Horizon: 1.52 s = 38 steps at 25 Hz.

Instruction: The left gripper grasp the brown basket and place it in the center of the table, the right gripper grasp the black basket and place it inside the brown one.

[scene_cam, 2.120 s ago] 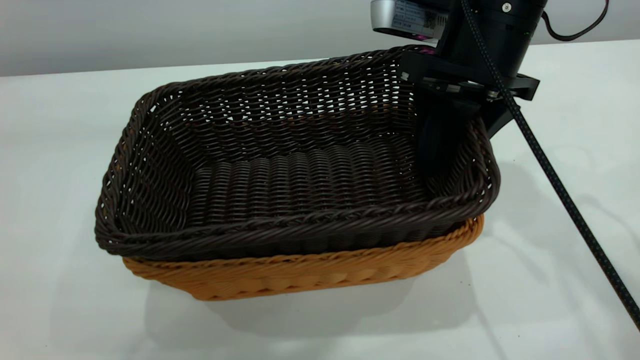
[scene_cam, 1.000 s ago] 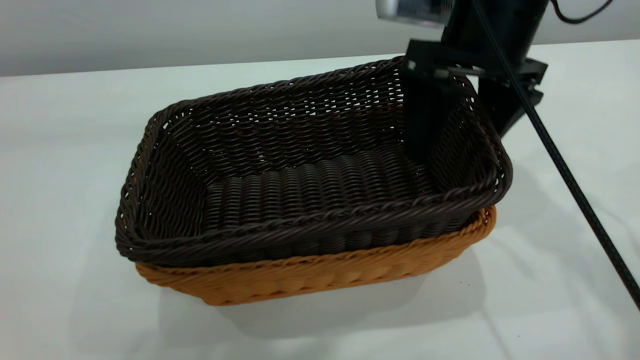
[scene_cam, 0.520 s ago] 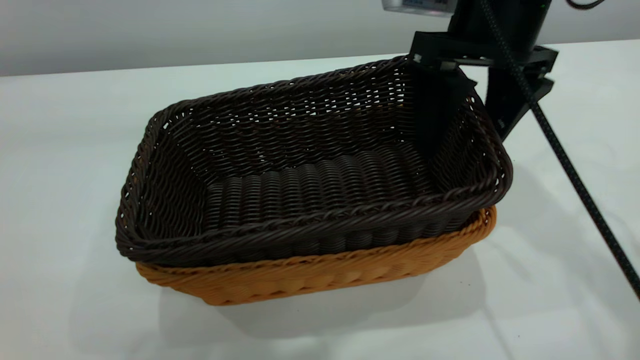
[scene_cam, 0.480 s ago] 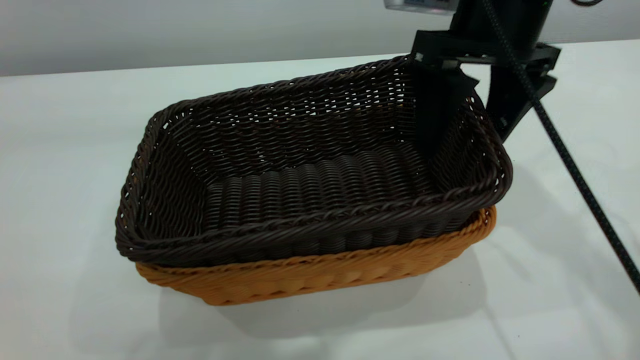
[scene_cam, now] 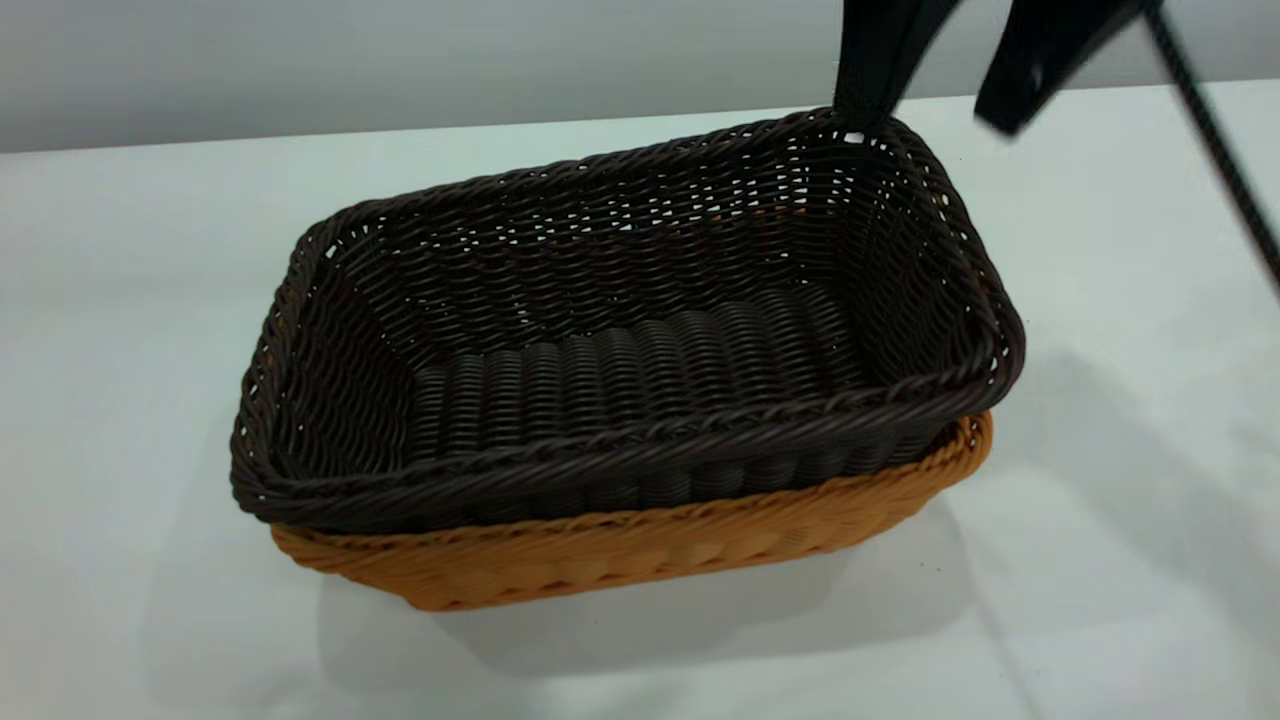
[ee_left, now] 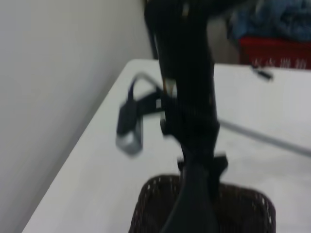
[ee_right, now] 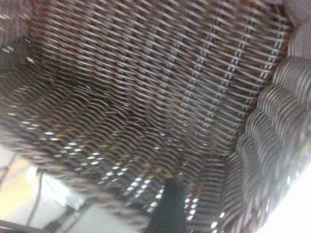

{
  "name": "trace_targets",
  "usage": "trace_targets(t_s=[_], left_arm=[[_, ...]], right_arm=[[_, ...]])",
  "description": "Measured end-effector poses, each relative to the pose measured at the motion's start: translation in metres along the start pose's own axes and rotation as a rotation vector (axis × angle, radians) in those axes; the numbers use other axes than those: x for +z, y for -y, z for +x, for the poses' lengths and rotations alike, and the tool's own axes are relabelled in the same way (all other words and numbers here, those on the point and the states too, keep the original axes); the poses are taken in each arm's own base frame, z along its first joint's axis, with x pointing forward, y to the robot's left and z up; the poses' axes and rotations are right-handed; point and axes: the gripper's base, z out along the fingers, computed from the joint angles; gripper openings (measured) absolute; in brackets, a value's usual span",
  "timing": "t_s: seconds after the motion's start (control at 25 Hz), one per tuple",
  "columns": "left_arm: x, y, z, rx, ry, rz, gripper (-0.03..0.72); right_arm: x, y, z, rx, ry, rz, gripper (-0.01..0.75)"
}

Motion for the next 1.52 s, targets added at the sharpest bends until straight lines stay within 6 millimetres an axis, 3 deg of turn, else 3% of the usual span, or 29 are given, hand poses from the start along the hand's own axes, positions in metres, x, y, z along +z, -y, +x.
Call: trace_targets(t_s=[0.12,0.2,0.36,0.44,0.52,0.8,0.92,1.2,1.52], left_arm=[[-0.007,0.005,0.005,0.029,-0.062,0.033,0.42],[-0.012,0.009,0.008,0.029,-0.108,0.058,0.319],[-0.027,0.018,0.014,-0.031,-0.193,0.106,0.08],[-0.036,0.022,0.017,-0.067,-0.228,0.107,0.026],[-0.047,0.024,0.02,-0.086,-0.261,0.082,0.007],[-0.081,0.042,0.036,-0.171,-0.23,-0.002,0.0],[-0.094,0.054,0.052,-0.17,-0.219,-0.027,-0.001],[-0.124,0.08,0.099,-0.257,-0.269,-0.145,-0.001],[-0.145,0.108,0.135,-0.397,-0.316,-0.151,-0.001]], right_arm=[[-0.027,-0.013,0.007,0.001,0.076,-0.026,0.596],[-0.047,-0.021,0.014,-0.012,0.132,-0.042,0.517],[-0.082,-0.034,0.03,-0.058,0.229,-0.034,0.262],[-0.093,-0.044,0.04,-0.102,0.259,-0.031,0.108],[-0.1,-0.055,0.051,-0.161,0.277,-0.038,0.035],[-0.102,-0.086,0.112,-0.375,0.265,0.0,0.001],[-0.109,-0.091,0.141,-0.43,0.368,0.053,0.001],[-0.129,-0.077,0.214,-0.512,0.615,0.165,0.001],[-0.117,-0.059,0.304,-0.427,0.674,0.125,0.001]])
